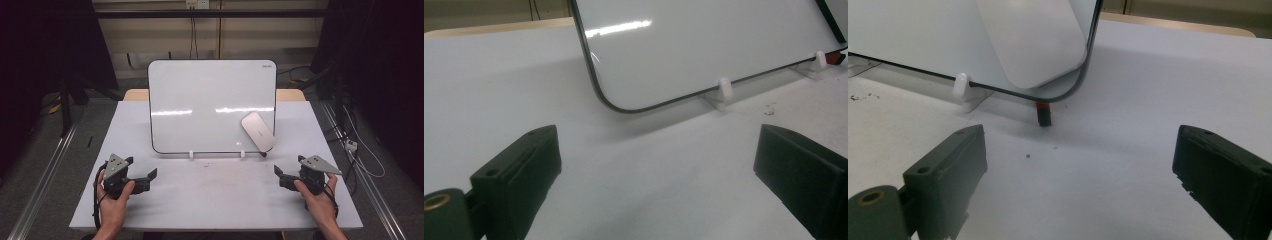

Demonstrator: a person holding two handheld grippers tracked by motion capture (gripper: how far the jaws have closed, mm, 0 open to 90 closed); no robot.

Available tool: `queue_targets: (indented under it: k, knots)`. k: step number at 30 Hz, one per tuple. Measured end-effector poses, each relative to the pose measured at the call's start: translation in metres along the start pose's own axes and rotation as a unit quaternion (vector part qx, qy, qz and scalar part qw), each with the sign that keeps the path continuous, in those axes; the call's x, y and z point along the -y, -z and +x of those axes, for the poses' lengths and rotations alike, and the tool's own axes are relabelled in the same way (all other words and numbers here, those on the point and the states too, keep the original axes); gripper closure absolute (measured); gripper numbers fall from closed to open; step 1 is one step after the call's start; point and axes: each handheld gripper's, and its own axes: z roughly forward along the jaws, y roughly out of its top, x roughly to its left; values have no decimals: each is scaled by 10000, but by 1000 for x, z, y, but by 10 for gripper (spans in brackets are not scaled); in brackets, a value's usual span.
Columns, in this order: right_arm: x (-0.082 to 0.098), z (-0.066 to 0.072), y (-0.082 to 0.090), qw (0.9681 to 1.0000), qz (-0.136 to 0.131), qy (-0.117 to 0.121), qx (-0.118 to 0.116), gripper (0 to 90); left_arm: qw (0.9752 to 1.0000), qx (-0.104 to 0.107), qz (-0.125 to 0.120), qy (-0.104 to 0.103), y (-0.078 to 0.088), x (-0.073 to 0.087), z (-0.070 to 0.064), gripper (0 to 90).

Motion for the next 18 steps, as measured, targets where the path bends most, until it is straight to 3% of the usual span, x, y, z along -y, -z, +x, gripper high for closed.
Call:
queue_targets:
  k: [7, 12, 18]
  knots:
    - [7, -1, 3, 10000, -15, 11, 61, 67, 10000, 39, 46, -19, -2, 1, -3, 50]
    - [11, -2, 6, 9999, -39, 52, 104, 63, 9999, -14, 2, 140, 0, 2, -2, 53]
    - [11, -3, 3, 10000, -26, 29, 89, 63, 9999, -54, 37, 97, 2, 2, -1, 55]
